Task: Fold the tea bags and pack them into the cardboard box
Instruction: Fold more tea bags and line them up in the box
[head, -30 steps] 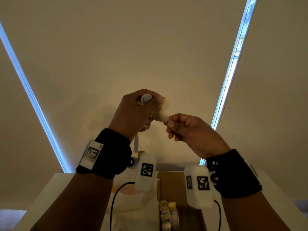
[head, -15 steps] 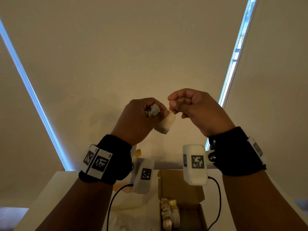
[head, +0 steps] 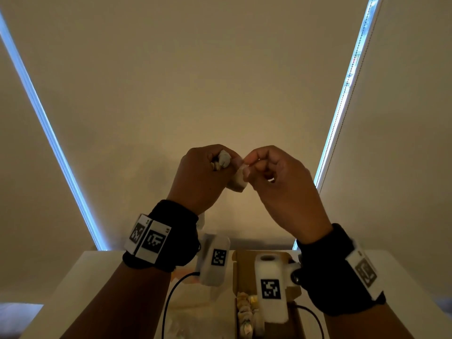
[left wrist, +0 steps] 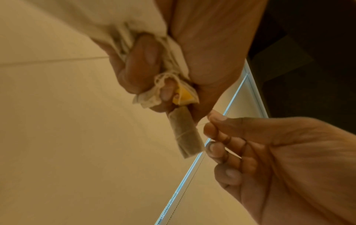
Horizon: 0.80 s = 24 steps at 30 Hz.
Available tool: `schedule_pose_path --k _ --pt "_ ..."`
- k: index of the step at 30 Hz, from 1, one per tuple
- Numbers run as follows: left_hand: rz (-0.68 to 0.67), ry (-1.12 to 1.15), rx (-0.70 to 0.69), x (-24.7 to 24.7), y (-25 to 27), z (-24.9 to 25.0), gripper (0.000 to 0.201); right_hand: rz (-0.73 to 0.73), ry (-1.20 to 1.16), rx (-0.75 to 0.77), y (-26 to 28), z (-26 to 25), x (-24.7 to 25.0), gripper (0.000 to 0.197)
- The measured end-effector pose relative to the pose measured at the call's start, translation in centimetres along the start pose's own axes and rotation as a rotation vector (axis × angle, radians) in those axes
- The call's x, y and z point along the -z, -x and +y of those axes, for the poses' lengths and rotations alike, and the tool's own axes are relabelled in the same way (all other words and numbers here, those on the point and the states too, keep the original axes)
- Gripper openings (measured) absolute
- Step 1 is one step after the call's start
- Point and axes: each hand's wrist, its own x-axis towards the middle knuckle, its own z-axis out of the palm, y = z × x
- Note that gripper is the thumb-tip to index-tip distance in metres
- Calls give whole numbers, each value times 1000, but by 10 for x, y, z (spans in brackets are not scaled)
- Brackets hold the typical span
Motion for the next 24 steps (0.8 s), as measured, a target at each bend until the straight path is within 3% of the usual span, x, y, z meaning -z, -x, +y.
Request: schedule_pose_path --k 5,10,17,19,22,24 --pt "112 -88 -61 4 -1 0 11 -227 -112 -189 8 2 16 12" --pt "125 -31 -78 3 0 2 11 27 -180 -206 -9 -1 31 13" --pt "56 -12 -161 -3 0 7 9 -281 -401 -387 -25 -3 19 43" --pt "58 35 -124 0 0 8 11 -267 -437 -353 -25 -1 17 42" --pt "47 126 10 3 0 8 14 -220 -457 -313 -28 1 13 16" --pt "16 221 111 5 1 9 18 -192 -497 -297 -29 3 10 10"
